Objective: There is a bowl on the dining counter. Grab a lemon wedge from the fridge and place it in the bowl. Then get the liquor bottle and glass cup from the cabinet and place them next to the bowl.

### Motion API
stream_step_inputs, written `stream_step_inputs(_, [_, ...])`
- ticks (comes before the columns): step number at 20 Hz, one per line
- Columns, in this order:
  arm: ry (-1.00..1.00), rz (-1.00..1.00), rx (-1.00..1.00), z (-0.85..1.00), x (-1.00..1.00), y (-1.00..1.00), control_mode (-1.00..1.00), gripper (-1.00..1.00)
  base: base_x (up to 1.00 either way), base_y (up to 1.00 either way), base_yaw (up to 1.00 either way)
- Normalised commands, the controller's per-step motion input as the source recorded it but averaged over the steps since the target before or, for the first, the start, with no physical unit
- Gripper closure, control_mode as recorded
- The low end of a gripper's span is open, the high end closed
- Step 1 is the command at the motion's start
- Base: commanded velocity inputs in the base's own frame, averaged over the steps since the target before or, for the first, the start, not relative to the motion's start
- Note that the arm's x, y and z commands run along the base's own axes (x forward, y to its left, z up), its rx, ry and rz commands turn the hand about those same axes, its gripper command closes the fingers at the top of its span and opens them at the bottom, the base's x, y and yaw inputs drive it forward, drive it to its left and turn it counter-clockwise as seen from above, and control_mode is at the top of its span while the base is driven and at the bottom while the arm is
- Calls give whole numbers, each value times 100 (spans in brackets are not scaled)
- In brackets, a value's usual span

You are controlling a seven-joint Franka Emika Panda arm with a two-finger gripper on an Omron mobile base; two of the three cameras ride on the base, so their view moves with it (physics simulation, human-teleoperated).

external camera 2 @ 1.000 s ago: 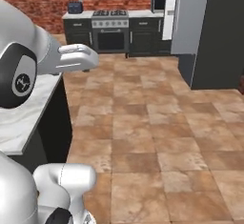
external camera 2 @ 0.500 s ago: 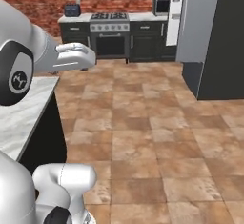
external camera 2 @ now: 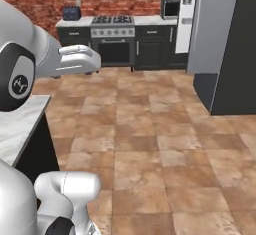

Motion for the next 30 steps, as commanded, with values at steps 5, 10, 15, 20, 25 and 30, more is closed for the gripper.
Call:
stream_step_inputs(5, [0,0,0,0,0,0,100,-100,100,2,0])
stream_step_inputs(10, [0,0,0,0,0,0,100,-100,100,0,0])
stream_step_inputs(15, [0,0,0,0,0,0,100,-100,100,0,1])
stream_step_inputs(20, [0,0,0,0,0,0,100,-100,100,0,2])
stream_step_inputs(25, [0,0,0,0,0,0,100,-100,100,0,2])
stream_step_inputs(30, [0,0,0,0,0,0,100,-100,98,12,4])
